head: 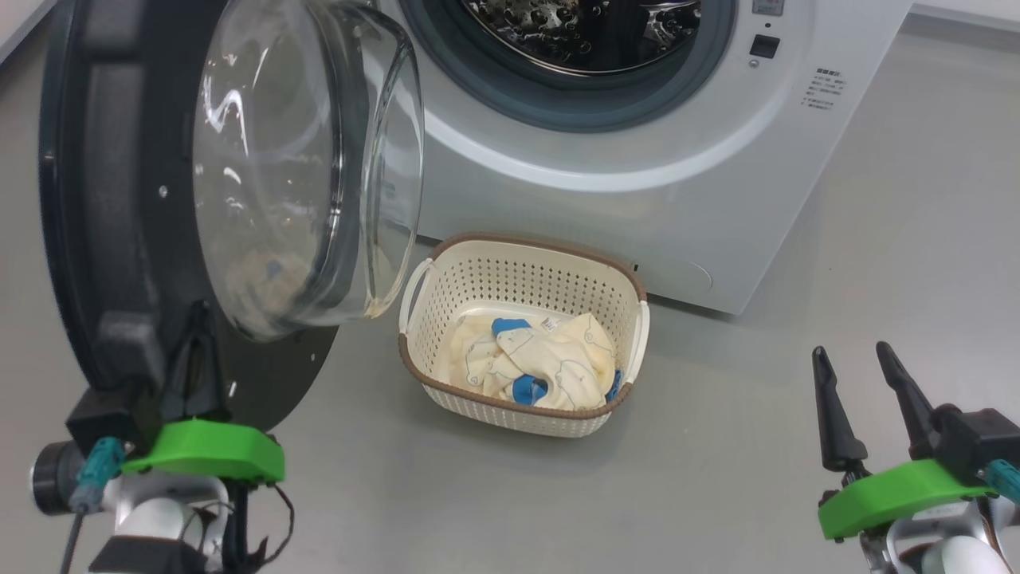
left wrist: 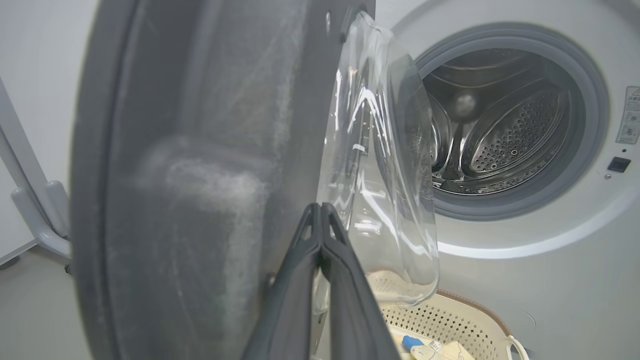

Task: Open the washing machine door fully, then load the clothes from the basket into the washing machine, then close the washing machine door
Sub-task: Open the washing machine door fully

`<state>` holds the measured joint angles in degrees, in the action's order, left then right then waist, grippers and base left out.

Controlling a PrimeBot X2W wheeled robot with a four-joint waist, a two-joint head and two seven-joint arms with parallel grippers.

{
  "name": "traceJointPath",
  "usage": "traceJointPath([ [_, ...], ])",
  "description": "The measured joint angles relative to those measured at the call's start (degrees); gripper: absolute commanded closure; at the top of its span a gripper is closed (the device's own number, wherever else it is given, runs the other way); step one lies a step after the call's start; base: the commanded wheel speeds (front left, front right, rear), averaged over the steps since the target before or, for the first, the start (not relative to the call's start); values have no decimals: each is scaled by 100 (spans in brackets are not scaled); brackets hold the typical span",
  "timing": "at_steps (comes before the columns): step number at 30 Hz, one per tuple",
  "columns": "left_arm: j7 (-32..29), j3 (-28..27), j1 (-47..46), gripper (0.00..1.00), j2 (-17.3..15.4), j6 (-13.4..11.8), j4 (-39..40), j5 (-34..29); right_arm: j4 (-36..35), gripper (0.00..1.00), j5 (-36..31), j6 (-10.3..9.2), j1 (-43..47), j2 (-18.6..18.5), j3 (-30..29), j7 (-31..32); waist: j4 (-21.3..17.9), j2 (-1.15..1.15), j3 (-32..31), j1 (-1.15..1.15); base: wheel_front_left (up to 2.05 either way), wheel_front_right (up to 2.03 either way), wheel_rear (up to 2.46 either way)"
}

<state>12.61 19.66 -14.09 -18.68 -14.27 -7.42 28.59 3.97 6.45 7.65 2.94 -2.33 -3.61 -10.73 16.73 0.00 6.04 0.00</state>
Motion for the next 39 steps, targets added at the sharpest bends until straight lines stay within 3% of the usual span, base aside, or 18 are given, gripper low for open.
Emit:
traceJointPath([
  [11,56,-398,-343,100,-140,1,-611,194,-1,0,0,0,-119,0,0,44,-49,0,122,0,0,0,0],
  [39,159,-1222,-1573,100,-401,48,-3029,391,126,0,1,0,-252,0,41,40,-297,0,168,0,0,0,0],
])
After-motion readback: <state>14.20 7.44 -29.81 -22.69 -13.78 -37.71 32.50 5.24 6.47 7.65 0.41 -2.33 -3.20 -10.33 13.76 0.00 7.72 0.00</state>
